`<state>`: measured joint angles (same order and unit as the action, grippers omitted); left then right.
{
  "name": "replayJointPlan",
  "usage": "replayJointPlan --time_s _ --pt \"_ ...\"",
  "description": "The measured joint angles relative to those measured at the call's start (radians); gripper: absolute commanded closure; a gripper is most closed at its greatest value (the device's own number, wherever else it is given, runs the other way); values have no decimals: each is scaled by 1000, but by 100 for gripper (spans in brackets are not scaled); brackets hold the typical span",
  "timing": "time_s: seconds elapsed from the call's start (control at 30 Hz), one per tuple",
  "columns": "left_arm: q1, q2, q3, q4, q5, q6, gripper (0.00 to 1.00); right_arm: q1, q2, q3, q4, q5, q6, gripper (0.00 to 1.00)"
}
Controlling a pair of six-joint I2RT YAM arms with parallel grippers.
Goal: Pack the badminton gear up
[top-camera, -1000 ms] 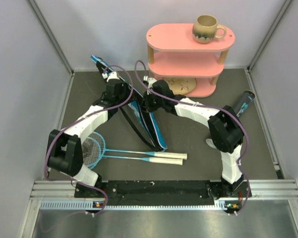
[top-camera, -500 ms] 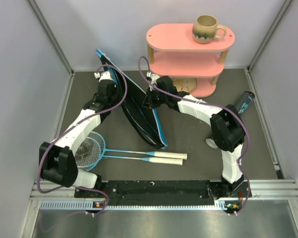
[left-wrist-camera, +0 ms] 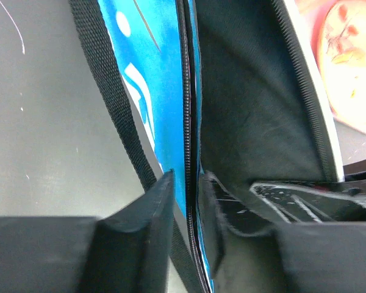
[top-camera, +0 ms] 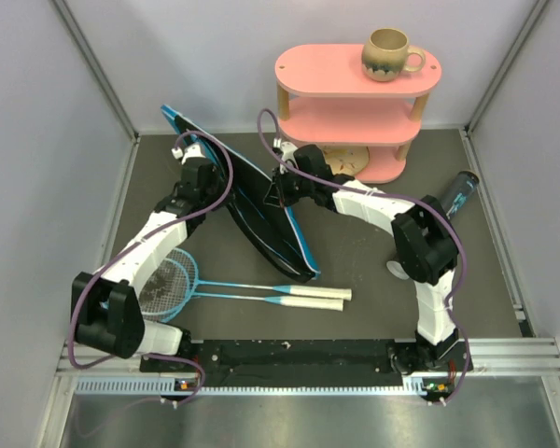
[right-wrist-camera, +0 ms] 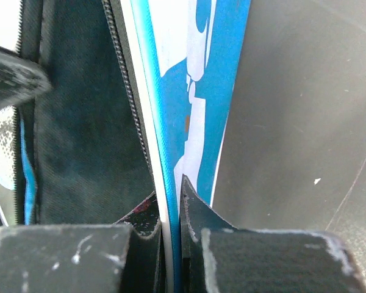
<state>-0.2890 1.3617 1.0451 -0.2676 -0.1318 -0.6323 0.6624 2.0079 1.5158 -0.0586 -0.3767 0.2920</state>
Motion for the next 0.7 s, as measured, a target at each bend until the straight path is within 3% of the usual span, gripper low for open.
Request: replayJointPlan --time_s 0.13,0.3,0.4,0.43,0.47,0.5,0.57,0.6,0.63,0.7 --pt "1 40 -51 37 48 -29 45 0 0 -13 21 -16 9 100" --pt "0 80 -69 70 130 -40 49 0 0 -19 31 -18 11 100" --pt "0 97 -66 76 143 -38 71 0 0 -23 37 -18 14 100" --pt "1 99 -65 72 138 -34 85 0 0 -24 36 -18 13 100" --pt "2 101 -63 68 132 -27 92 0 0 -24 35 -16 8 100" --pt "3 100 -61 63 124 -19 99 0 0 -24 34 -14 0 100" --pt "6 98 -54 52 103 2 100 0 0 -20 26 -1 -31 100" --pt "6 95 -49 42 92 11 100 0 3 -11 10 13 -50 92" --pt "7 90 -43 31 80 25 100 -1 8 2 -7 23 -65 74" --pt "9 85 -18 6 56 38 100 -3 34 66 -67 56 -105 57"
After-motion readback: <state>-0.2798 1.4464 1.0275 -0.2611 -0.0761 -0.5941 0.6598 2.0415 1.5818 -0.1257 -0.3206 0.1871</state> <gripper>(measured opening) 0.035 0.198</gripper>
